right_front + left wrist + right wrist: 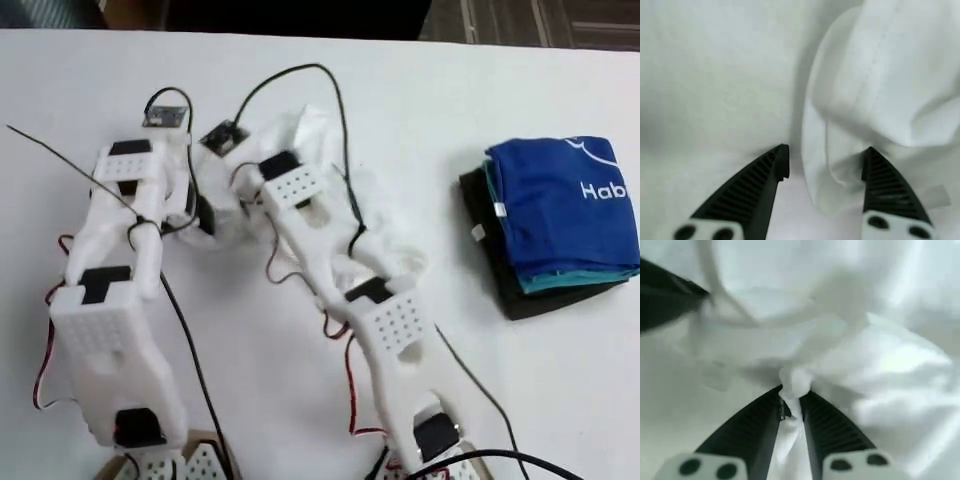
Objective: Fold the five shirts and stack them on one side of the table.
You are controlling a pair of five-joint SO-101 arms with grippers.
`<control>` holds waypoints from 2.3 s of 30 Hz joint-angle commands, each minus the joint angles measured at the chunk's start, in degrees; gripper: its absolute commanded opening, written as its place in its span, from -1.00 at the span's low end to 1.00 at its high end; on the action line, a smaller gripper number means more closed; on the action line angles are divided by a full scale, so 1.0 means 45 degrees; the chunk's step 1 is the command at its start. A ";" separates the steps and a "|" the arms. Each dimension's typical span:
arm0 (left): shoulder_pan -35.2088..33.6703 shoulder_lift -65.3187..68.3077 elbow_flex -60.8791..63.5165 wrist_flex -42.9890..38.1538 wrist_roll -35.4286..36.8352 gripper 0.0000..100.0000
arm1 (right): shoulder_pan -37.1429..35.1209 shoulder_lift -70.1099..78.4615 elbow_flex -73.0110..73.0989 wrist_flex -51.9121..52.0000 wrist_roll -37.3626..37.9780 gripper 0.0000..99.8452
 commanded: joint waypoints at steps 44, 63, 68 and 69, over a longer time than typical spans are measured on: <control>0.2110 0.1993 -0.6535 0.3731 -0.2794 -0.38 | 0.9035 -0.7316 -0.1875 -0.2530 0.2540 -0.96; 0.1602 0.2755 -0.6183 0.7736 -0.4962 -0.95 | 0.8821 -0.7375 -0.1797 -0.2549 0.2462 -0.96; 0.1621 -0.0488 -0.1885 0.7736 -0.6642 -0.95 | 0.8703 -0.7336 -0.1778 -0.2530 0.2462 -0.96; 0.1582 -0.1270 -0.1045 0.7736 -0.7013 -0.95 | 0.8703 -0.7336 -0.1778 -0.2530 0.2462 -0.96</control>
